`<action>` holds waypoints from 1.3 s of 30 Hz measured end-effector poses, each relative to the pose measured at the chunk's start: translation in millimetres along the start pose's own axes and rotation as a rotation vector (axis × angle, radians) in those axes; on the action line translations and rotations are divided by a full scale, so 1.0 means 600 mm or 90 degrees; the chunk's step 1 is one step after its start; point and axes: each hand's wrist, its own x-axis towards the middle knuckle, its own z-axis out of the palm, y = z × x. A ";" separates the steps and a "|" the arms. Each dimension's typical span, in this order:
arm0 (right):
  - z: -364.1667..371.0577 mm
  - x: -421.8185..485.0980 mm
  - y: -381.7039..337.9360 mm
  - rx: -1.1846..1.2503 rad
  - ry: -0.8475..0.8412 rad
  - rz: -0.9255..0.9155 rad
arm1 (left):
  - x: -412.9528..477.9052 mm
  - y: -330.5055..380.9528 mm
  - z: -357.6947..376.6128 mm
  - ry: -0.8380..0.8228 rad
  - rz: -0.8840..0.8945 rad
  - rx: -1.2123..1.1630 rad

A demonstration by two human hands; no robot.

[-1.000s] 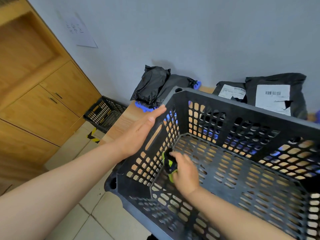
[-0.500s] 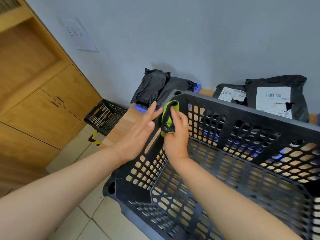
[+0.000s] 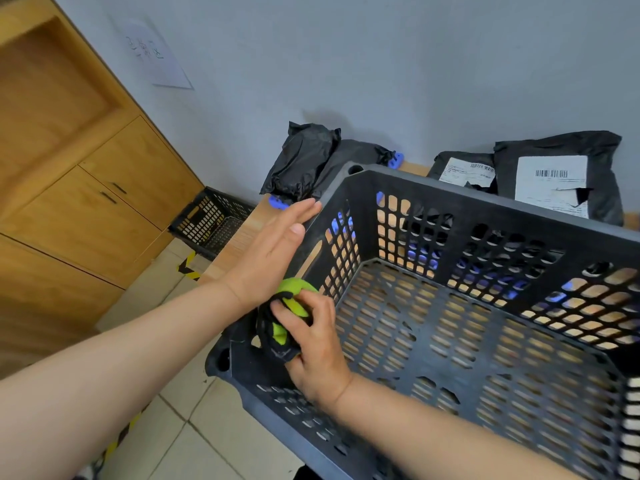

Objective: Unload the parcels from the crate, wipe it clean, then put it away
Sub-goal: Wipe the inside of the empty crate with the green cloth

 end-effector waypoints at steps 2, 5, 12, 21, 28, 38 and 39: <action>0.006 -0.013 0.003 0.006 -0.052 -0.061 | 0.000 -0.001 0.000 0.004 0.001 -0.020; 0.012 -0.024 0.011 0.013 -0.098 -0.129 | -0.001 0.001 0.000 -0.002 -0.008 -0.008; 0.008 -0.002 0.051 -0.082 -0.058 -0.113 | 0.000 -0.001 -0.001 0.001 0.001 -0.002; -0.056 0.111 0.129 -0.166 0.067 0.140 | 0.001 -0.003 -0.002 -0.001 0.007 0.046; -0.078 0.157 0.158 -0.201 0.096 0.297 | 0.000 -0.001 -0.004 0.004 0.003 0.093; -0.034 0.062 0.102 -0.076 0.013 0.239 | 0.005 0.017 -0.005 -0.007 0.015 0.199; -0.030 0.048 0.095 -0.072 -0.022 0.236 | 0.006 0.016 -0.005 -0.009 0.018 0.215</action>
